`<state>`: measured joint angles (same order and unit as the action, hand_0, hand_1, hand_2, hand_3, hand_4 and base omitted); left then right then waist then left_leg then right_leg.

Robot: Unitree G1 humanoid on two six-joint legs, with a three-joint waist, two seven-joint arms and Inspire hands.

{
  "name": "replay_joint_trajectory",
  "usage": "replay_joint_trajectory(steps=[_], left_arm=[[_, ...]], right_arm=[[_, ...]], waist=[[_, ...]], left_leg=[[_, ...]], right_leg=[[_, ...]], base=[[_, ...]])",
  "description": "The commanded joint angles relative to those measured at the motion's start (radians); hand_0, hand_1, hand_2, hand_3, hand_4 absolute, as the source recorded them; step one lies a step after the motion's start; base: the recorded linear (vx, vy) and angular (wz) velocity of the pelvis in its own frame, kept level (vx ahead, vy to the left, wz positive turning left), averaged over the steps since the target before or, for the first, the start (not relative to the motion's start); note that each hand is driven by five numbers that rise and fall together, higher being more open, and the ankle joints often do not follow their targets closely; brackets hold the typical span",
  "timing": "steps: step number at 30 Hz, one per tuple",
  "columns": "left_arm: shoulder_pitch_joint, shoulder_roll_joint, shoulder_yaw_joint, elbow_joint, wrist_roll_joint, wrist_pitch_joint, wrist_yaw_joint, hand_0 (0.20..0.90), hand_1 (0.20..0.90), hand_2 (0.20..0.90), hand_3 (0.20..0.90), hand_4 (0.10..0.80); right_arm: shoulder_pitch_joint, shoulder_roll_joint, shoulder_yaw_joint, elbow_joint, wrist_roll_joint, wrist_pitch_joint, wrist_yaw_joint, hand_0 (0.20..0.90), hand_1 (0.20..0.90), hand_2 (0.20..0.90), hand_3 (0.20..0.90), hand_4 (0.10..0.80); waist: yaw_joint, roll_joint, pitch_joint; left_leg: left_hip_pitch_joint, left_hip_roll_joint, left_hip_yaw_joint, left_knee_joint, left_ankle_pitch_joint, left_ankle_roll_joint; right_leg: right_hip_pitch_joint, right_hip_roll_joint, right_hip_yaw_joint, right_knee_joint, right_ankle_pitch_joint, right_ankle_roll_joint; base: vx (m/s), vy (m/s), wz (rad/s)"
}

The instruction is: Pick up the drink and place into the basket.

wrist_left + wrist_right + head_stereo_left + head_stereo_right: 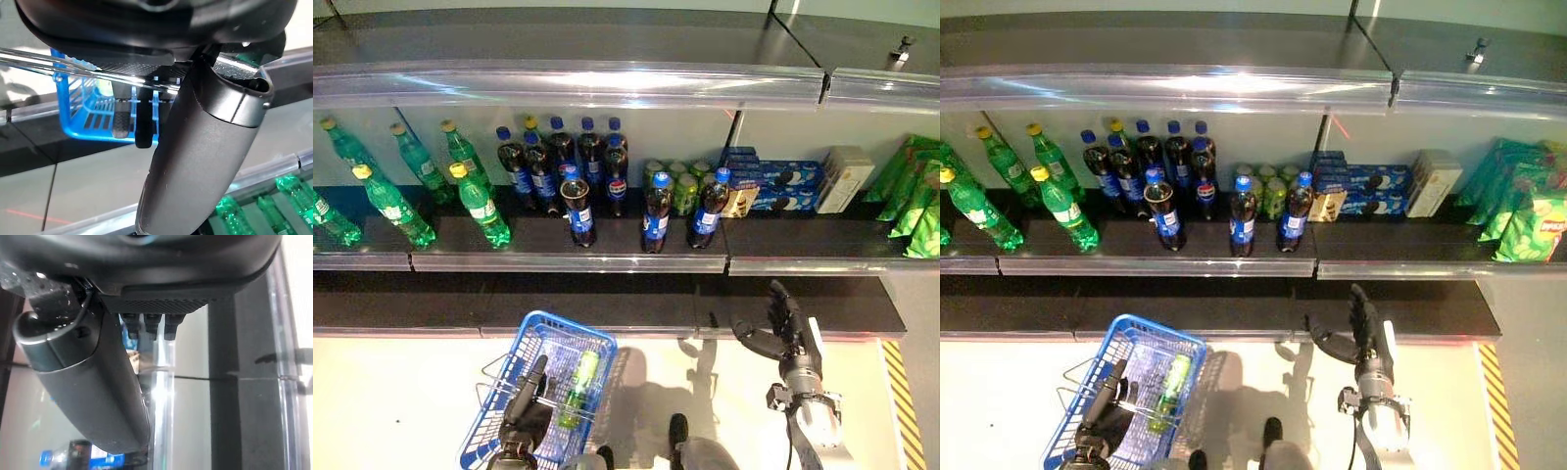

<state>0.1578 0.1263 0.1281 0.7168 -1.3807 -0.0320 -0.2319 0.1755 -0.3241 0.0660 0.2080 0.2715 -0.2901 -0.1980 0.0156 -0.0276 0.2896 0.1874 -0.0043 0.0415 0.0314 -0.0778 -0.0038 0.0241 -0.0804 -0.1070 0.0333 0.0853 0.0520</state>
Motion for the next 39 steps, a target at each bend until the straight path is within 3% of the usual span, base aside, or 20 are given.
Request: replay_joint_trajectory(steps=[1, 12, 20, 24, 26, 27, 33, 39], left_arm=[[-0.035, 0.052, 0.016, -0.186, -0.011, -0.093, -0.133, 0.3, 0.3, 0.3, 0.2, 0.1], [-0.005, 0.056, 0.035, -0.212, -0.006, -0.082, -0.128, 0.3, 0.3, 0.3, 0.2, 0.1], [0.022, 0.053, 0.04, -0.209, 0.007, -0.068, -0.134, 0.3, 0.3, 0.3, 0.2, 0.1], [0.037, 0.068, 0.044, -0.209, -0.002, -0.048, -0.147, 0.3, 0.3, 0.3, 0.2, 0.1], [0.026, 0.091, 0.047, -0.222, 0.004, -0.049, -0.142, 0.3, 0.3, 0.3, 0.2, 0.1], [0.022, 0.097, 0.046, -0.229, 0.006, -0.049, -0.136, 0.3, 0.3, 0.3, 0.2, 0.1], [-0.004, 0.122, -0.003, -0.263, -0.02, -0.06, -0.136, 0.3, 0.3, 0.3, 0.2, 0.1], [-0.013, 0.115, -0.066, -0.334, -0.026, -0.116, -0.091, 0.3, 0.3, 0.3, 0.2, 0.1]], right_arm=[[-0.082, -0.067, 0.004, -0.125, -0.04, -0.059, 0.02, 0.9, 0.9, 0.9, 0.9, 0.8], [-0.067, -0.084, 0.008, -0.176, -0.046, -0.071, 0.041, 0.9, 0.9, 0.9, 0.9, 0.8], [-0.085, -0.098, -0.009, -0.195, -0.001, -0.053, 0.04, 0.9, 0.9, 0.9, 0.9, 0.8], [-0.098, -0.091, -0.008, -0.2, 0.02, -0.064, 0.016, 0.9, 0.9, 0.9, 0.9, 0.8], [-0.112, -0.081, 0.012, -0.203, 0.022, -0.088, -0.004, 0.9, 0.9, 0.9, 0.9, 0.8], [-0.113, -0.08, 0.017, -0.207, 0.023, -0.091, -0.009, 0.9, 0.9, 0.9, 0.9, 0.8], [-0.083, -0.098, 0.017, -0.231, 0.046, -0.136, -0.061, 0.9, 0.9, 0.9, 0.9, 0.8], [-0.108, -0.133, 0.042, -0.289, -0.021, -0.12, -0.135, 0.9, 0.9, 0.9, 0.9, 0.8]], waist=[[0.023, 0.007, -0.104], [0.042, 0.005, -0.116], [0.064, -0.001, -0.102], [0.082, -0.005, -0.065], [0.092, -0.014, -0.027], [0.091, -0.015, -0.017], [0.074, -0.024, 0.047], [0.081, -0.007, 0.083]], left_leg=[[-0.081, -0.091, -0.046, 0.024, 0.01, 0.028], [-0.081, -0.084, -0.047, 0.042, 0.006, 0.023], [-0.107, -0.095, -0.056, 0.139, -0.033, 0.032], [-0.121, -0.102, -0.059, 0.175, -0.049, 0.056], [-0.14, -0.089, -0.052, 0.207, -0.055, 0.067], [-0.142, -0.086, -0.055, 0.212, -0.055, 0.068], [-0.259, -0.098, -0.098, 0.296, -0.036, 0.07], [-0.382, -0.094, -0.124, 0.353, 0.0, 0.027]], right_leg=[[0.065, 0.021, 0.012, -0.054, -0.042, 0.064], [0.084, 0.019, -0.021, -0.053, -0.056, 0.057], [0.07, -0.009, -0.023, -0.003, -0.06, 0.064], [0.027, -0.03, -0.001, 0.074, -0.059, 0.091], [-0.038, -0.044, -0.007, 0.164, -0.03, 0.127], [-0.051, -0.043, 0.003, 0.176, -0.021, 0.132], [-0.102, 0.018, 0.069, 0.168, -0.031, 0.108], [-0.152, 0.054, 0.04, 0.198, -0.077, 0.055]], base=[[0.05, -0.034, 0.05], [0.021, -0.01, 0.13], [0.036, 0.057, 0.05], [0.053, 0.056, 0.01], [0.015, -0.13, -0.05], [0.061, -0.147, -0.03], [0.023, -0.159, 0.38], [-0.031, -0.13, 0.4]])
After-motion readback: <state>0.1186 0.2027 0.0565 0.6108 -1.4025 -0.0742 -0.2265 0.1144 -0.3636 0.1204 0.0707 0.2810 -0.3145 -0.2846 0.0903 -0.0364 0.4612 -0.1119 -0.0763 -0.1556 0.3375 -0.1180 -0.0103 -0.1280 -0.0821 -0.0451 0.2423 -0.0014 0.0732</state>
